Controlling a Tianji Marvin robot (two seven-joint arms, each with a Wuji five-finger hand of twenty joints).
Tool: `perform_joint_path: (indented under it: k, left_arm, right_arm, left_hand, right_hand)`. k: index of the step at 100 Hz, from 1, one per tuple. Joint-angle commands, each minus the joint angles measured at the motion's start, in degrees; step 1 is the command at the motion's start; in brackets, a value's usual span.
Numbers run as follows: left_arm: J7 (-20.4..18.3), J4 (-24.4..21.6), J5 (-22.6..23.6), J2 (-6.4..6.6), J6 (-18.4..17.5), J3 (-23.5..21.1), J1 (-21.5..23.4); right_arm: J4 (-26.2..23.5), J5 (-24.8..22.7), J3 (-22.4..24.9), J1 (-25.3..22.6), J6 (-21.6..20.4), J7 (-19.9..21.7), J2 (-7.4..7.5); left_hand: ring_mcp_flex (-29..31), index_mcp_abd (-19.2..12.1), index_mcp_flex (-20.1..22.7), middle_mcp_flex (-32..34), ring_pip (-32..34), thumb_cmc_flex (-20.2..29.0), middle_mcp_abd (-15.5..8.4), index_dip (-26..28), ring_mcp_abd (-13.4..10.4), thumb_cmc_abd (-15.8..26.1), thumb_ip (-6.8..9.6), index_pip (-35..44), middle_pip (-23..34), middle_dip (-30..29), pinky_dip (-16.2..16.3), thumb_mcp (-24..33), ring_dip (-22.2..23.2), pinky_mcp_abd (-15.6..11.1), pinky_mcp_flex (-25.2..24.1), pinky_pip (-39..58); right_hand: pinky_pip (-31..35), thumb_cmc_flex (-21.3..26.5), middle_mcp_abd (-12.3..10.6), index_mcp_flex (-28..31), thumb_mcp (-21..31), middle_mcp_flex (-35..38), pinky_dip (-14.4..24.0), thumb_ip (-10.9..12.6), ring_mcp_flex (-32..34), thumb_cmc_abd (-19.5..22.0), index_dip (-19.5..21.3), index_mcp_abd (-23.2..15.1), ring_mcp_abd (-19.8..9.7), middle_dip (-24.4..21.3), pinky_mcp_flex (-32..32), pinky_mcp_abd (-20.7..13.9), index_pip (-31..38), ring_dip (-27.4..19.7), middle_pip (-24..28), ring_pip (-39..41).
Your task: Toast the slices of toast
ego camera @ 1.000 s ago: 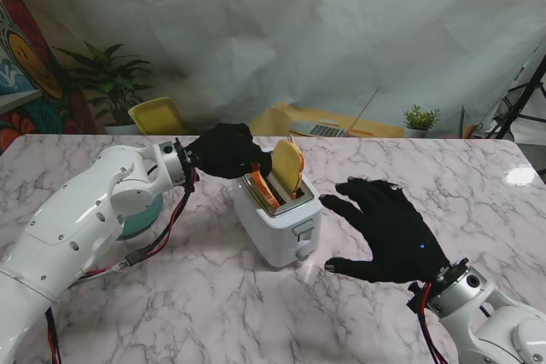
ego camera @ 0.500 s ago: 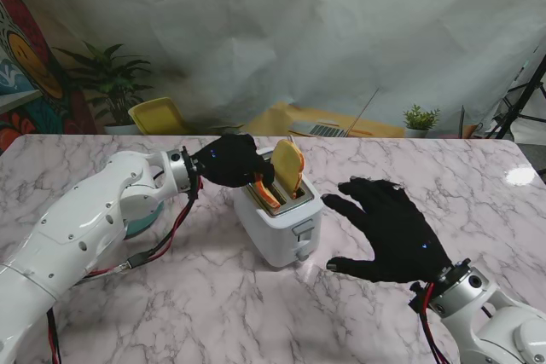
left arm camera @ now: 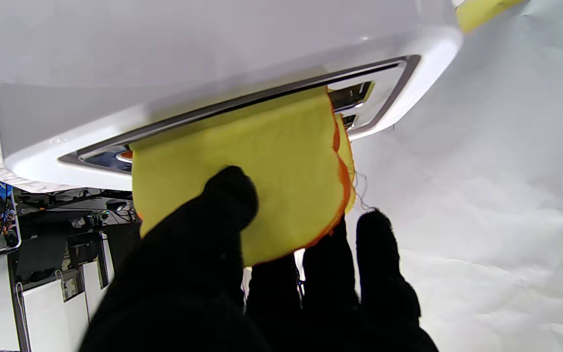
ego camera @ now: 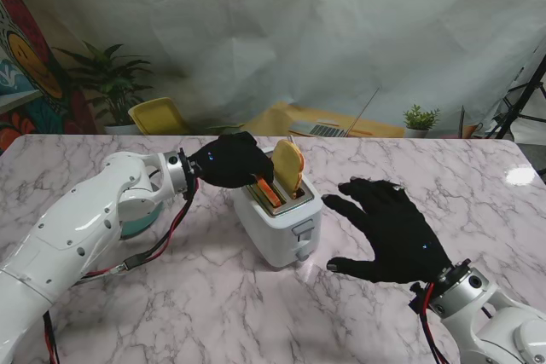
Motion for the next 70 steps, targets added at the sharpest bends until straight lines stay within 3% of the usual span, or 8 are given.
perform_joint_path:
  k: [1,8,32,45,66,70]
  left_arm:
    - [-0.66,-0.67,-0.05,0.37,0.18,-0.35,0.59]
    - [-0.66,-1.38,0.59,0.53,0.04,-1.18,1.13]
    - [0.32,-4.91,2.9,0.93,-0.05,-5.55,4.42]
    - [0.41,-7.53,3.52,1.0,0.44,-9.48,7.24]
    - [-4.18,-11.17,2.34,1.21,1.04,-18.07,13.52]
    - [-5.07,-11.62,2.1,1.28,1.11,-19.57,14.85]
  right_arm:
    - [0.15,-0.07,-0.27,0.0,0.07,0.16,0.01]
    - [0.24,-0.02,-0.5,0.27,0.13,0.25,0.03]
    - [0.45,0.06,-1.53,1.27,0.38,0.75,0.15]
    - [0.55,0.07,-2.16,1.91,0.62,1.08,0.23]
    - [0.92,0.07,-3.14,2.71,1.01,1.46,0.33]
    - [1.01,0.07,-3.3,2.81,1.07,1.42,0.33]
  left_hand:
    - [-4.75,3.96,-3.13,-5.51,-0.52,-3.22,2.16,0.7,1.29,0.04,0.07,-6.22,-0.44,-1.55,-0.64,1.98,-1.59,0.45,-2.75,-1.74]
    - [-9.74,7.17,-5.39,-10.13,0.12,-9.17,3.81,0.21,2.37,1.73,1.32,-12.27,-1.33,-2.07,-0.6,5.94,-2.06,0.31,-4.31,-2.5]
    - [-24.83,13.07,-13.09,-25.14,2.55,-15.62,6.95,-4.45,4.58,5.22,1.37,-25.99,-4.01,-3.37,-1.68,0.2,-3.43,0.63,-10.43,-6.33]
    - [-30.42,14.5,-16.39,-27.84,2.63,-18.54,8.24,-5.98,5.03,7.89,1.65,-31.79,-11.3,-6.18,-2.92,-4.21,-5.02,0.28,-12.61,-8.89]
    - [-31.48,17.88,-18.98,-30.82,-3.54,-18.11,10.28,-7.07,5.52,13.87,2.56,-41.17,-18.47,-3.47,-7.05,-14.84,-9.45,-0.36,-12.52,-15.98]
    - [-31.71,18.26,-18.93,-31.14,-4.26,-15.1,10.5,-6.34,5.61,15.82,3.39,-43.65,-19.4,-2.5,-7.66,-21.23,-9.73,-0.54,-12.48,-16.93]
  right_hand:
    - [0.07,-0.22,0.49,-0.03,0.58,-1.4,-0.27,0.78,-0.24,0.17,0.5,1.36,0.55,0.18,-0.59,0.27,-1.57,-1.59,-0.23,-3.25]
    - [0.02,-0.23,0.52,-0.07,0.64,-1.57,-0.29,0.78,-0.36,0.09,0.51,1.29,0.55,0.16,-0.66,0.23,-1.59,-1.6,-0.3,-3.3]
    - [-0.05,-0.35,0.69,-0.18,0.7,-1.72,-0.33,0.77,-0.49,-0.02,0.56,1.35,0.58,0.13,-0.68,0.18,-1.65,-1.6,-0.34,-3.3]
    - [-0.05,-0.36,0.66,-0.18,0.72,-1.87,-0.33,0.77,-0.54,-0.02,0.56,1.36,0.53,0.15,-0.67,0.19,-1.69,-1.6,-0.31,-3.3]
    - [-0.06,-0.41,0.65,-0.17,0.71,-1.9,-0.34,0.76,-0.55,0.11,0.58,1.35,0.51,0.16,-0.7,0.17,-1.74,-1.61,-0.25,-3.3]
    - [-0.03,-0.37,0.64,-0.13,0.71,-1.83,-0.33,0.77,-0.52,0.11,0.59,1.36,0.55,0.17,-0.66,0.18,-1.73,-1.6,-0.22,-3.29]
